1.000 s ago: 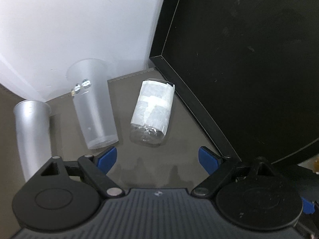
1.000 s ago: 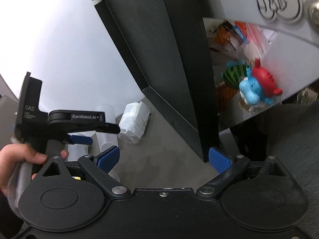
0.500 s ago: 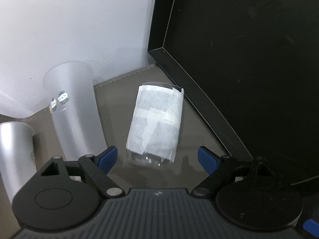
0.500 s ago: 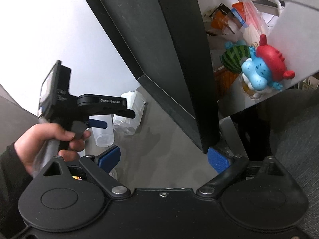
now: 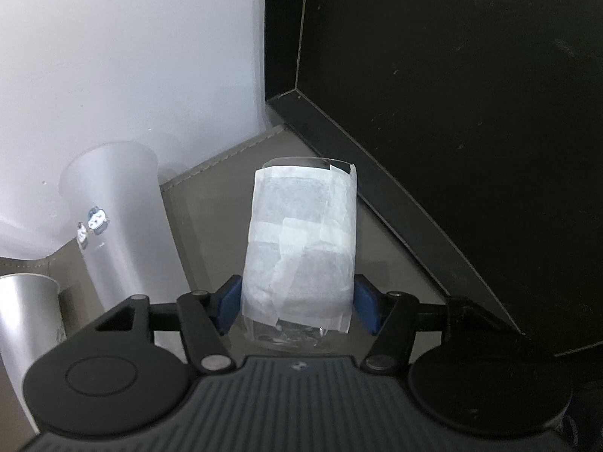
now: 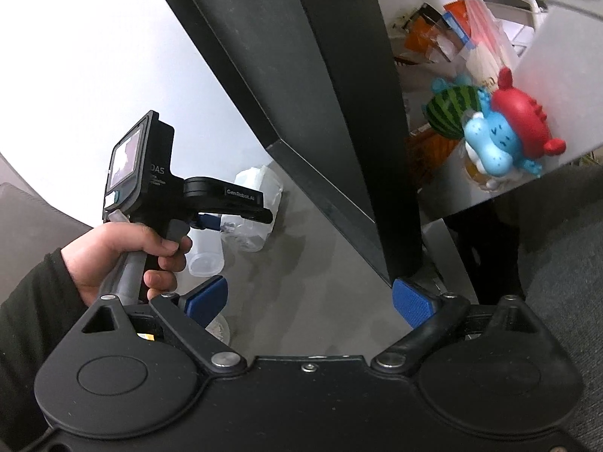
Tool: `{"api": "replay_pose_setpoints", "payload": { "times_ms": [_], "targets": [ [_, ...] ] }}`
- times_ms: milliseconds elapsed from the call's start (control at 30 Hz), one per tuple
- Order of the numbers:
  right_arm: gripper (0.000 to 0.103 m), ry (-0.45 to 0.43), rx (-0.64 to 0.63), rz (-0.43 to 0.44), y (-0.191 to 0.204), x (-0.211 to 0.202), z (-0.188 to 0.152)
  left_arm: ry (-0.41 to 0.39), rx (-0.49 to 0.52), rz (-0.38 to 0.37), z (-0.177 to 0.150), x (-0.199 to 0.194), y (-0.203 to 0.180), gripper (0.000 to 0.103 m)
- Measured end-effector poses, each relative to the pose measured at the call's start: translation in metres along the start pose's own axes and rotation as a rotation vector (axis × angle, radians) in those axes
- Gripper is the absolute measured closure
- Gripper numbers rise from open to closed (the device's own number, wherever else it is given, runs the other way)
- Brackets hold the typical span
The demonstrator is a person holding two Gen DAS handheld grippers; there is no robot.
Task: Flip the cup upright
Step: 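Close the left gripper around the paper-wrapped cup and lift it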
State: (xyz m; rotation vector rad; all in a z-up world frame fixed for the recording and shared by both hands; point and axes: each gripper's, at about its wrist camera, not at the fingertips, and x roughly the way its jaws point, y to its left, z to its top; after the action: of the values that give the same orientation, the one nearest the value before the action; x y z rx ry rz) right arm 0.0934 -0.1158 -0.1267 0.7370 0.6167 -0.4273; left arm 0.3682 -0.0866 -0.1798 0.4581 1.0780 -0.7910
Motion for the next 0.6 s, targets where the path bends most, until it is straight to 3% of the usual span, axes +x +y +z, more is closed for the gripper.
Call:
{"api": "replay_pose_setpoints", "payload": {
  "times_ms": [433, 600],
  "targets": [
    [0.008, -0.002, 0.032, 0.055, 0.001, -0.006, 0.0, -0.064, -0.004, -0.054, -0.033, -0.068, 0.0, 0.042],
    [0.008, 0.006, 0.069, 0.134, -0.001, -0.009, -0.001, -0.096, 0.041, -0.05, -0.048, -0.096, -0.003, 0.042]
  ]
}}
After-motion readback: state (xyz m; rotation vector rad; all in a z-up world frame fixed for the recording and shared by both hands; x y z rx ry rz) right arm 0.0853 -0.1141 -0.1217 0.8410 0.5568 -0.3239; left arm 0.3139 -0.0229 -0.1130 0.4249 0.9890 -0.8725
